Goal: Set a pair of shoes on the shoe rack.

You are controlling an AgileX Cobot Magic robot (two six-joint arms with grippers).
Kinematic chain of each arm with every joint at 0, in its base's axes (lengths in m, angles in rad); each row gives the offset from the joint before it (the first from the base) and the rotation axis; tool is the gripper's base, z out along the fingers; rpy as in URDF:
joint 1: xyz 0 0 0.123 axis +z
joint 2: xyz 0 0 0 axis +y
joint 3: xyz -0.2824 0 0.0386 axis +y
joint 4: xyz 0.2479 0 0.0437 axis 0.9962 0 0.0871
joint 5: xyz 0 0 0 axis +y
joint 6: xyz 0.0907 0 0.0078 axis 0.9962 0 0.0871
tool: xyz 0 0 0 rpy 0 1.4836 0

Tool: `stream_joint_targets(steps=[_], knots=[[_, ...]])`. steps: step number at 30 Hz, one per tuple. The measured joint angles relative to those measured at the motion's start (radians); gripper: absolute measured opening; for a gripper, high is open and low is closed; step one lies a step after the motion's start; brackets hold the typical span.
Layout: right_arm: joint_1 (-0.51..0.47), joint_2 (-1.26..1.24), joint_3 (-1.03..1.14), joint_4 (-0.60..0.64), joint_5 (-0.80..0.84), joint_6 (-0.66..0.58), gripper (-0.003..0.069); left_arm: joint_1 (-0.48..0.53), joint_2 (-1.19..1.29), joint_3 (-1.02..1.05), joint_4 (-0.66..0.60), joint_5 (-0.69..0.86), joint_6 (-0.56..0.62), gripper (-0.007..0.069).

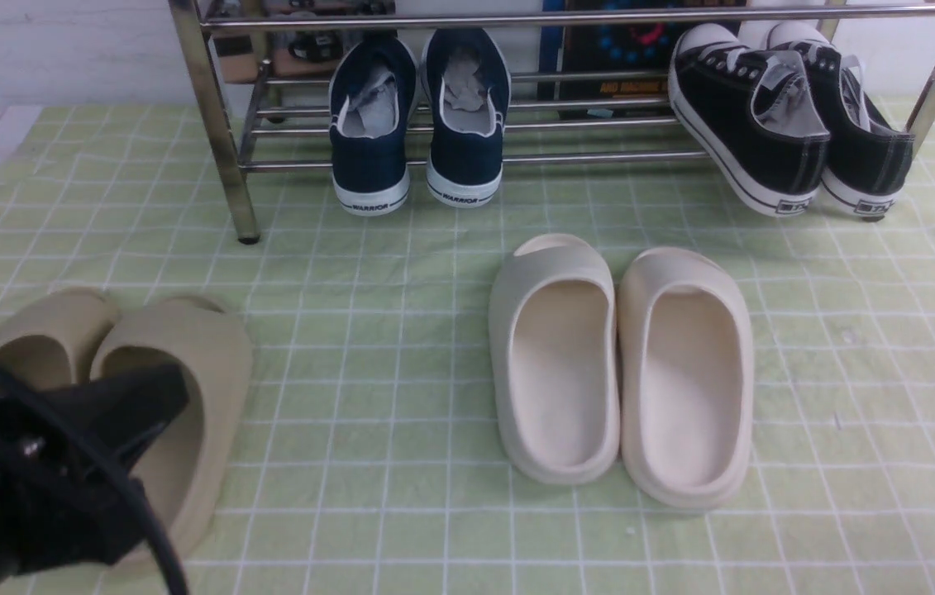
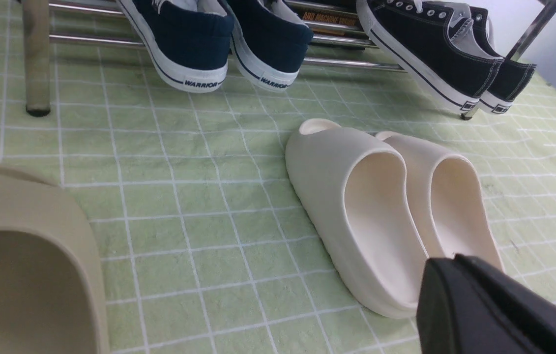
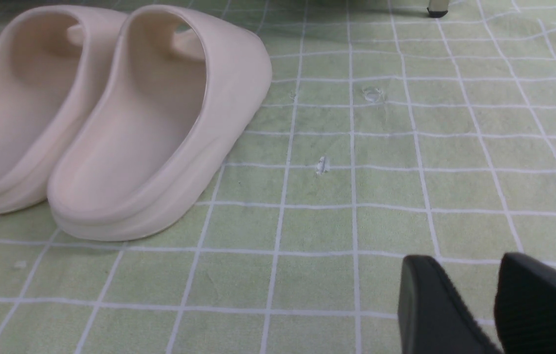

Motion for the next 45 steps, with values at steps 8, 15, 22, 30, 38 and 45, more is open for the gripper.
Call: stream_joint_targets(steps=[8,15,22,30,38,45], knots=[[0.000,0.000,0.000,0.000,0.000,0.000,0.0239,0.000,-0.136,0.116,0.005,-0.027,-0.002,-0.0013],[0.000,0.000,0.000,0.000,0.000,0.000,0.0239,0.000,-0.145,0.121,0.049,-0.026,-0.002,-0.0013],[0.000,0.000,0.000,0.000,0.000,0.000,0.0239,0.000,-0.177,0.121,0.104,-0.058,-0.001,-0.0013],[0.000,0.000,0.000,0.000,0.000,0.000,0.0239,0.010,-0.336,0.236,0.136,-0.130,0.020,-0.0013],[0.000,0.000,0.000,0.000,0.001,0.000,0.0239,0.270,-0.492,0.433,0.141,-0.103,0.019,-0.0013],[0.000,0.000,0.000,0.000,0.001,0.000,0.0239,0.395,-0.492,0.436,0.105,0.105,0.048,-0.0013]])
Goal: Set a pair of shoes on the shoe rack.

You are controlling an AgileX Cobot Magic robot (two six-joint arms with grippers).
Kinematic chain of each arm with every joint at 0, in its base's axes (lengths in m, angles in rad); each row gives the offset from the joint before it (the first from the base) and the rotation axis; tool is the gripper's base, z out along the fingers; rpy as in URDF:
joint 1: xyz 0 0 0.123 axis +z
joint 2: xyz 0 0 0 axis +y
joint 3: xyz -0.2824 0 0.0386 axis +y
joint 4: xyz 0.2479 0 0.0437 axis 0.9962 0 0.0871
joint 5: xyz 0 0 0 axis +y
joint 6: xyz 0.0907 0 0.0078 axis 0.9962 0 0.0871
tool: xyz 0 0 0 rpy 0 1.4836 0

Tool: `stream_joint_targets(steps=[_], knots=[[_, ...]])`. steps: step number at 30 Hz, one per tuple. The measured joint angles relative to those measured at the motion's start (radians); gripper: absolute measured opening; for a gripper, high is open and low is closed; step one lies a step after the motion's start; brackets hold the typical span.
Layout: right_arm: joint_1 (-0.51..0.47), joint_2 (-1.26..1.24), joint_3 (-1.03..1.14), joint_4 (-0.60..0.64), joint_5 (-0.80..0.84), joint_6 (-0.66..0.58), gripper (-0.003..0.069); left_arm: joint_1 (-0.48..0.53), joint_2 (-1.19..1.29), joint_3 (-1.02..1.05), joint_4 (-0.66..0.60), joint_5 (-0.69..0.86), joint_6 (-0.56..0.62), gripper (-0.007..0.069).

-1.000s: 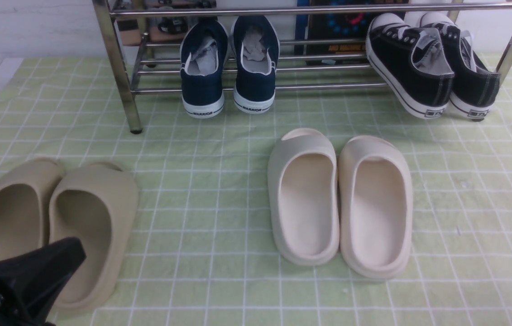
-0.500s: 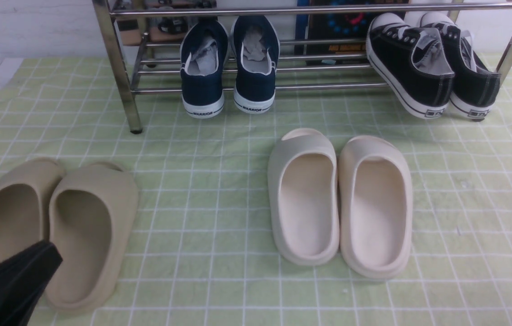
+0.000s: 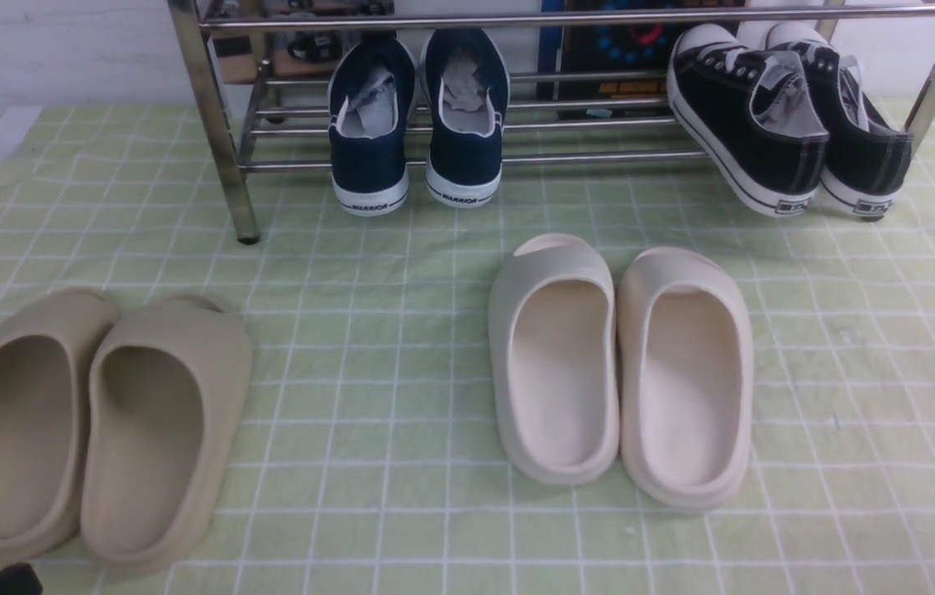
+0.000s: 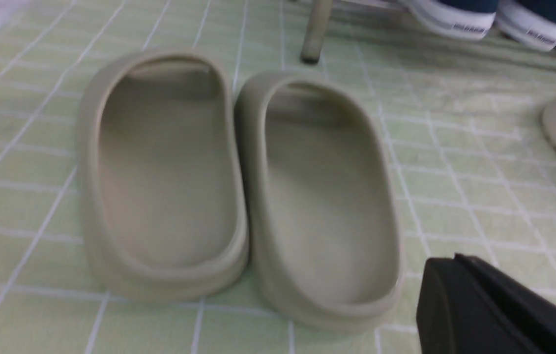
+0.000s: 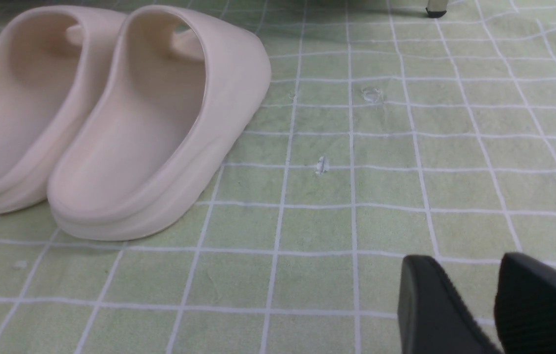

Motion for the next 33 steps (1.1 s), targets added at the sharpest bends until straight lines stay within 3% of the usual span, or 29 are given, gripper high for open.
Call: stream_joint_targets(steps=[6,33], knots=[[0.000,0.000,0.000,0.000,0.000,0.000,0.0239,0.008,0.000,0.002,-0.010,0.049,0.111,-0.0013],[0.000,0.000,0.000,0.000,0.000,0.000,0.0239,0.008,0.000,0.002,-0.024,0.042,0.120,-0.0010]])
